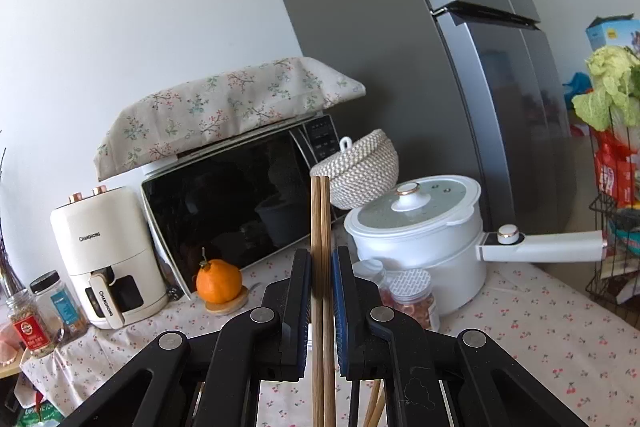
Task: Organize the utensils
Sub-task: 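Drop the wooden chopstick pair into the basket with the right tool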
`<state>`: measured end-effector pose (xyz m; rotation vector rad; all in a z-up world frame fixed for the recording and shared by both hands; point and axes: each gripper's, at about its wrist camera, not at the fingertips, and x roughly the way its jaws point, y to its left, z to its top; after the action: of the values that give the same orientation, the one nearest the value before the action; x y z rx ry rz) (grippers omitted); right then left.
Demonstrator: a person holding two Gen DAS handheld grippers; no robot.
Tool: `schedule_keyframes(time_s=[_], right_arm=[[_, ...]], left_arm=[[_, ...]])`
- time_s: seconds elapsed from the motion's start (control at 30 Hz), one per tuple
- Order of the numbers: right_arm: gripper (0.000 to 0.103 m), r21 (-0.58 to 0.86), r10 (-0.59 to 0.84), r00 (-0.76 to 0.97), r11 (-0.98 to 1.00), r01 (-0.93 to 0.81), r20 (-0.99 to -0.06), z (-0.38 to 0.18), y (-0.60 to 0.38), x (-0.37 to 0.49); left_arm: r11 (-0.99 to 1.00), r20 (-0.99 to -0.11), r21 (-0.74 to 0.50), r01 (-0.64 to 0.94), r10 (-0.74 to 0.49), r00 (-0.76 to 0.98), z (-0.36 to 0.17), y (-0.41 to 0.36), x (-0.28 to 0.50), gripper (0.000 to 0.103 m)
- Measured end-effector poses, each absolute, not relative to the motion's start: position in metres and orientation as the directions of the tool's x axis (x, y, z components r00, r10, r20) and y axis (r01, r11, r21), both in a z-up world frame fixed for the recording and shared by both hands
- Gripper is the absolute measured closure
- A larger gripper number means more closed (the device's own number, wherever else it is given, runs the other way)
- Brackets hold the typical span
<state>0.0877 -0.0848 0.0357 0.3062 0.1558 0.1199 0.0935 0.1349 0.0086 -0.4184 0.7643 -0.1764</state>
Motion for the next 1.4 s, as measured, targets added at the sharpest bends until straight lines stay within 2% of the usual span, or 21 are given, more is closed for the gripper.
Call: schedule_keyframes(time_s=[0.2,0.37,0.57,0.63,0.7,0.87,1.0,1.13,1.2,1.27,1.4], right_arm=[[0.094,0.311,0.058,0.992,0.95,-0.021,-0.109,0.024,-0.074,0.089],[0.094,0.273,0.003,0.999,0.962,0.01,-0.045,0.014,-0.059,0.08],[0.092,0.256,0.011,0.995,0.967,0.015,-0.102,-0.004,-0.054,0.085],[0.084,0.269,0.019,0.991,0.963,0.017,-0.131,-0.006,-0.056,0.087],[0.058,0.281,0.05,0.987,0.96,-0.004,-0.155,-0.004,-0.06,0.089],[0.049,0.244,0.078,0.983,0.969,-0.035,-0.168,0.015,-0.073,0.081],[0.023,0.221,0.102,0.978,0.973,-0.061,-0.181,0.033,-0.093,0.067],[0.016,0.184,0.11,0.954,0.981,-0.059,-0.279,0.038,-0.114,0.057],[0.008,0.187,0.098,0.942,0.982,-0.038,-0.322,0.036,-0.128,0.049],[0.001,0.195,0.095,0.927,0.981,-0.024,-0.363,0.032,-0.141,0.04],[0.0,0.165,0.054,0.882,0.986,0.027,-0.469,0.022,-0.161,0.025]], left_arm=[[0.913,-0.645,-0.408,-0.022,-0.272,0.714,0.006,0.148,0.088,0.031],[0.902,-0.653,-0.428,-0.048,-0.272,0.706,0.001,0.159,0.085,0.031],[0.906,-0.655,-0.421,-0.049,-0.266,0.707,0.001,0.16,0.084,0.031],[0.906,-0.653,-0.419,-0.054,-0.26,0.711,0.0,0.16,0.084,0.029],[0.91,-0.663,-0.408,-0.067,-0.245,0.708,-0.002,0.158,0.085,0.024],[0.923,-0.686,-0.378,-0.069,-0.229,0.691,-0.007,0.147,0.084,0.023],[0.938,-0.694,-0.343,-0.047,-0.22,0.685,-0.007,0.13,0.075,0.017],[0.948,-0.708,-0.316,-0.036,-0.21,0.674,-0.011,0.108,0.062,0.008],[0.963,-0.723,-0.266,-0.037,-0.173,0.669,-0.012,0.094,0.054,0.002],[0.977,-0.741,-0.209,-0.041,-0.131,0.659,-0.012,0.078,0.046,0.001],[0.991,-0.733,-0.133,-0.028,-0.079,0.676,-0.006,0.049,0.024,0.001]])
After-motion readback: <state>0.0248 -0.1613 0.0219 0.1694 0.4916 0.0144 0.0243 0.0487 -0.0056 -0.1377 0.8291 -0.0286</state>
